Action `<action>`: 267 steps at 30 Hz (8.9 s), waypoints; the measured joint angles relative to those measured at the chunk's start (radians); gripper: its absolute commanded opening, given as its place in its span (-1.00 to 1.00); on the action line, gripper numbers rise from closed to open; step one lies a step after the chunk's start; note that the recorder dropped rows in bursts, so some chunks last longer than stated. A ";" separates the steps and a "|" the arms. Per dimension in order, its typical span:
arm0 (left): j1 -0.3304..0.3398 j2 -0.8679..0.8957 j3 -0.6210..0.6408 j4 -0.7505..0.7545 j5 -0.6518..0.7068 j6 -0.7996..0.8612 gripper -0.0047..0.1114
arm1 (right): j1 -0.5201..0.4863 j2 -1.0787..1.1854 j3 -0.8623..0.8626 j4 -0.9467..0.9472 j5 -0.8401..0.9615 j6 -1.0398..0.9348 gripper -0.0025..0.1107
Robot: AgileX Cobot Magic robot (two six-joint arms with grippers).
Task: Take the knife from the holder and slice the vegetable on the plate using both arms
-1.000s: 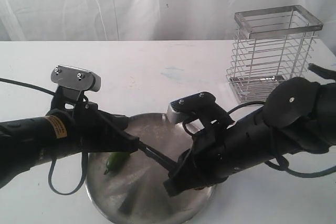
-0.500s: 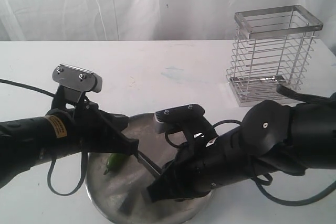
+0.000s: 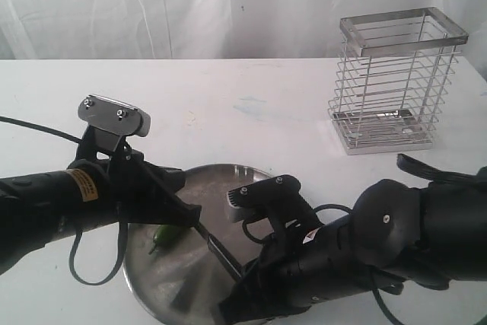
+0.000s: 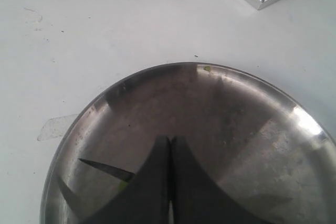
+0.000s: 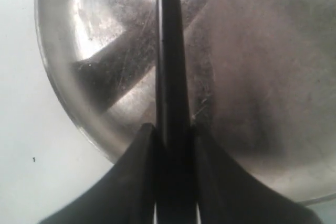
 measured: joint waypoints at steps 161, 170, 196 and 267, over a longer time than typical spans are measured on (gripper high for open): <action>0.165 0.308 -0.333 0.748 0.332 -0.558 -0.92 | 0.000 -0.004 0.004 0.004 0.012 0.018 -0.96; 0.165 0.308 -0.335 0.810 0.373 -0.632 -0.92 | 0.000 -0.004 0.004 0.004 0.012 0.018 -0.96; 0.352 0.255 -0.268 1.670 -0.096 -1.450 -0.92 | 0.000 -0.004 0.004 0.002 0.000 0.018 -0.96; 0.272 0.263 -0.235 1.818 -0.173 -1.561 -0.92 | 0.004 0.012 0.004 0.000 -0.023 0.018 -0.96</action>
